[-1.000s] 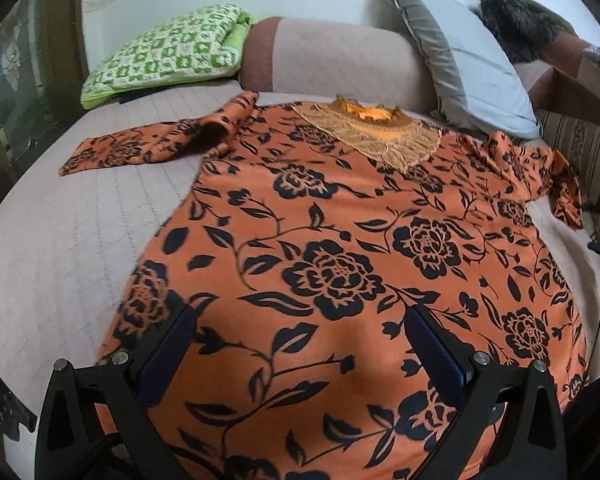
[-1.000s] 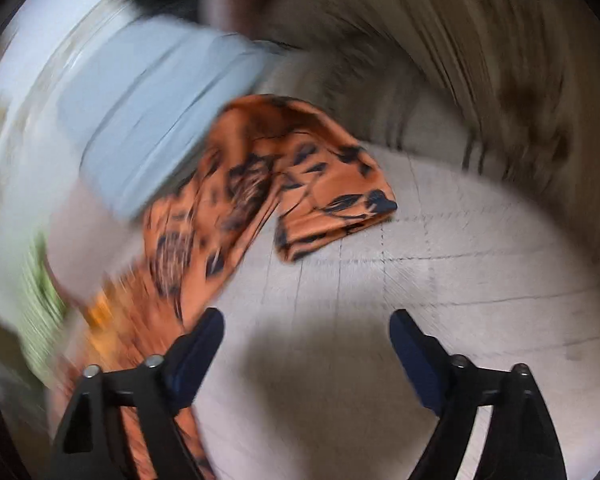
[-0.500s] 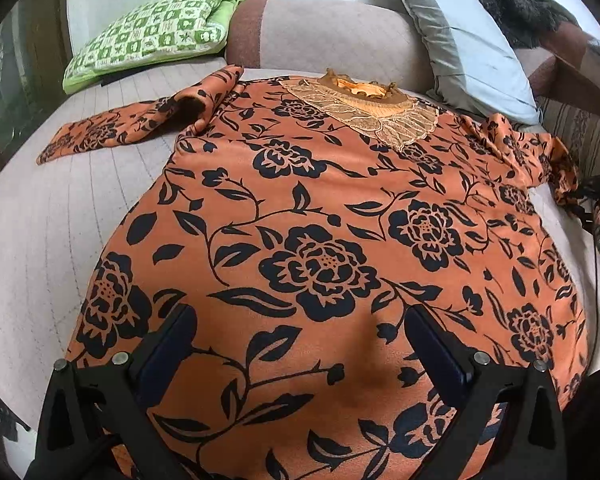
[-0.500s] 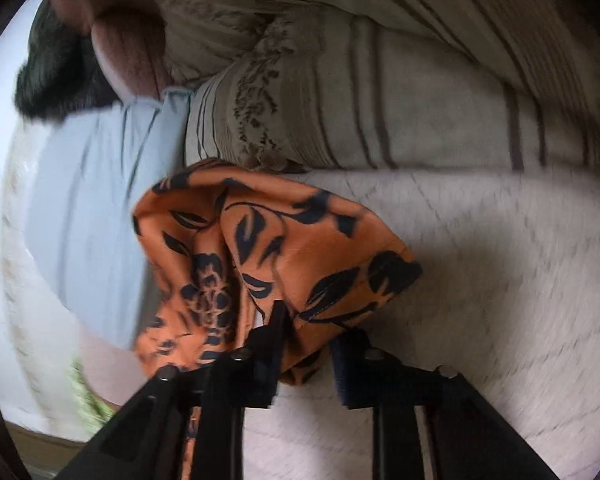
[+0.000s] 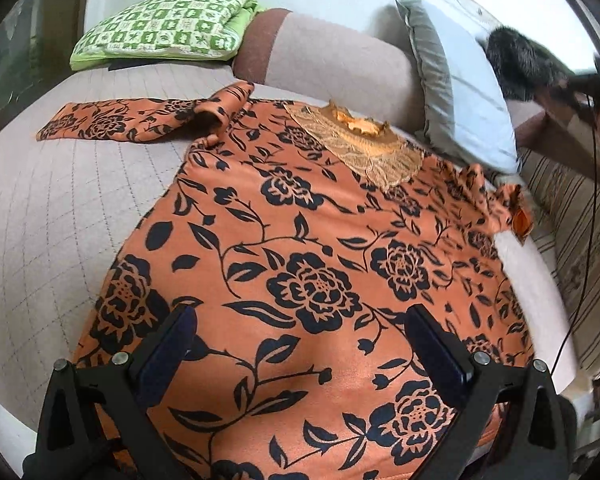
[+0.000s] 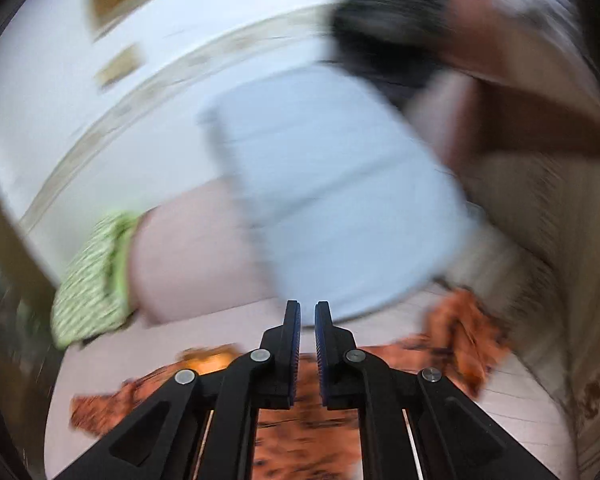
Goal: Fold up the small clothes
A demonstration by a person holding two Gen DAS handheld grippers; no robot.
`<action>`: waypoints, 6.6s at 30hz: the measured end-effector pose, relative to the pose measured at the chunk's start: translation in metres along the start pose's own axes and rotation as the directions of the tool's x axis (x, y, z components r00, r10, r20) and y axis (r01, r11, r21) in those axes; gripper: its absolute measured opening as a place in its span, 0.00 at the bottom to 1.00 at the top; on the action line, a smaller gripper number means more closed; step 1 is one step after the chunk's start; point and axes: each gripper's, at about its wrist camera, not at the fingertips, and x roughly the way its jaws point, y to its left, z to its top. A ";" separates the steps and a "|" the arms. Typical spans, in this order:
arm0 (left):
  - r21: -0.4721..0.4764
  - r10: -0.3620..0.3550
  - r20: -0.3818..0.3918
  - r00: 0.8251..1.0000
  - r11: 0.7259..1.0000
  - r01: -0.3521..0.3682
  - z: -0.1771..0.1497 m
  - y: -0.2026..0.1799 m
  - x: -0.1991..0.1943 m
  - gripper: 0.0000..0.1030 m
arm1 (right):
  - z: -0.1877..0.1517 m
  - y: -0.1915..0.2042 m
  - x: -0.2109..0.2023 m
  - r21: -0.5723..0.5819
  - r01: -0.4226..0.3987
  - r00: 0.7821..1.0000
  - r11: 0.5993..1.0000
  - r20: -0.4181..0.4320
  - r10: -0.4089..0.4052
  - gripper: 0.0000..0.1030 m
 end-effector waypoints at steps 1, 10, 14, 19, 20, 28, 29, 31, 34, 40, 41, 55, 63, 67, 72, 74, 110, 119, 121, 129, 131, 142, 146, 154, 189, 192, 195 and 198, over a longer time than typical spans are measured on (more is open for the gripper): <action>-0.007 -0.004 0.003 1.000 1.000 0.004 0.001 0.003 -0.002 1.00 | -0.002 0.018 0.000 -0.026 -0.027 0.999 0.999 -0.018 0.027 0.07; -0.059 -0.022 0.006 1.000 0.998 0.023 0.002 0.018 -0.009 1.00 | -0.109 -0.021 0.039 -0.229 0.394 0.917 0.890 0.042 -0.396 0.89; -0.014 -0.006 -0.007 1.000 1.000 0.006 0.000 0.004 -0.002 1.00 | -0.179 -0.113 0.069 -0.249 0.534 0.828 0.808 -0.041 -0.559 0.87; 0.055 0.052 -0.045 0.998 0.997 -0.049 -0.005 -0.010 0.017 1.00 | -0.184 -0.120 0.094 -0.261 0.537 0.835 0.802 0.031 -0.549 0.87; 0.069 0.068 -0.053 0.996 0.996 -0.064 -0.006 -0.013 0.021 1.00 | -0.184 -0.120 0.109 -0.293 0.546 0.828 0.785 0.043 -0.559 0.87; 0.125 0.114 -0.089 0.990 0.987 -0.102 -0.012 -0.022 0.039 1.00 | -0.160 -0.190 0.158 -0.091 0.508 0.839 0.856 -0.175 -0.516 0.06; 0.120 0.105 -0.091 0.990 0.988 -0.094 -0.011 -0.022 0.039 1.00 | -0.156 -0.200 0.154 -0.025 0.478 0.858 0.878 -0.200 -0.473 0.06; 0.110 0.086 -0.088 0.992 0.991 -0.076 -0.010 -0.022 0.036 1.00 | -0.145 -0.216 0.138 0.100 0.425 0.892 0.900 -0.216 -0.397 0.06; 0.085 0.059 -0.069 0.996 0.995 -0.053 -0.009 -0.017 0.025 1.00 | -0.117 -0.213 0.108 0.206 0.314 0.945 0.927 -0.166 -0.283 0.05; 0.010 0.001 -0.026 1.000 1.000 -0.001 -0.002 -0.003 0.006 1.00 | -0.041 -0.102 0.052 0.154 0.062 0.997 0.986 -0.062 -0.053 0.05; 0.007 -0.004 -0.018 1.000 1.000 0.004 -0.001 -0.002 0.003 1.00 | -0.036 -0.081 0.045 0.137 0.031 0.998 0.990 -0.058 -0.024 0.06; -0.050 -0.009 0.026 1.000 0.999 0.010 0.003 0.023 -0.014 1.00 | -0.142 0.186 0.173 0.110 -0.339 0.830 0.934 -0.433 0.352 0.61; -0.083 -0.002 -0.013 1.000 0.997 0.001 0.010 0.024 -0.002 1.00 | -0.185 0.050 0.136 0.257 -0.233 0.898 0.938 -0.314 0.310 0.68; -0.095 -0.014 -0.043 0.999 0.995 0.010 0.032 0.020 0.016 1.00 | -0.226 -0.029 0.117 0.435 -0.228 0.892 0.871 -0.266 0.367 0.68; -0.166 -0.101 -0.088 0.991 0.982 0.086 0.086 0.013 0.077 1.00 | -0.263 -0.102 0.110 0.631 -0.215 0.901 0.745 -0.167 0.401 0.68; -0.243 -0.109 -0.123 0.986 0.967 0.076 0.104 0.015 0.107 1.00 | -0.273 -0.110 0.110 0.657 -0.253 0.897 0.710 -0.115 0.426 0.68; 0.024 0.216 -0.068 0.974 0.976 -0.215 0.187 0.014 0.179 0.06 | -0.279 -0.109 0.123 0.630 -0.318 0.859 0.709 -0.124 0.496 0.68; 0.064 0.208 -0.047 0.977 0.977 -0.205 0.172 0.032 0.181 0.25 | -0.277 -0.126 0.142 0.746 -0.290 0.863 0.600 -0.067 0.500 0.71; 0.052 0.208 -0.046 0.977 0.977 -0.206 0.171 0.042 0.180 0.31 | -0.268 -0.127 0.154 0.771 -0.294 0.861 0.564 -0.042 0.506 0.71; 0.080 0.163 -0.033 0.986 0.984 -0.160 0.162 0.038 0.175 0.46 | -0.267 -0.156 0.155 0.777 -0.044 0.968 0.628 -0.123 0.220 0.13; 0.103 0.167 -0.029 0.986 0.981 -0.163 0.160 0.037 0.173 0.46 | -0.270 -0.145 0.150 0.727 -0.053 0.968 0.684 -0.131 0.214 0.17; 0.047 0.105 0.033 0.994 0.993 -0.106 0.161 0.047 0.131 0.53 | -0.223 -0.085 0.107 0.553 -0.198 0.943 0.809 -0.119 0.312 0.70; 0.060 0.088 0.033 0.996 0.994 -0.090 0.163 0.039 0.139 0.55 | -0.205 -0.083 0.133 0.597 -0.317 0.890 0.737 -0.082 0.449 0.70; 0.071 0.140 -0.033 0.990 0.988 -0.137 0.158 0.039 0.165 0.58 | -0.226 -0.124 0.142 0.662 -0.129 0.931 0.738 -0.176 0.320 0.64; -0.002 0.040 0.130 0.991 0.999 -0.040 0.152 0.064 0.117 0.77 | -0.184 -0.083 0.094 0.120 0.129 0.967 0.984 -0.233 -0.099 0.62; -0.127 0.058 0.198 0.979 0.991 -0.033 0.161 0.113 0.079 0.78 | -0.200 -0.049 0.060 0.098 0.058 0.980 0.993 -0.193 -0.038 0.63; -0.281 0.076 0.212 0.974 0.960 -0.013 0.172 0.192 0.057 0.80 | -0.234 -0.020 0.042 0.083 -0.014 0.988 0.996 -0.154 0.026 0.66; -0.427 0.121 0.164 0.979 0.903 -0.040 0.188 0.276 0.055 0.80 | -0.269 0.000 0.033 0.057 -0.034 0.988 0.998 -0.145 0.042 0.69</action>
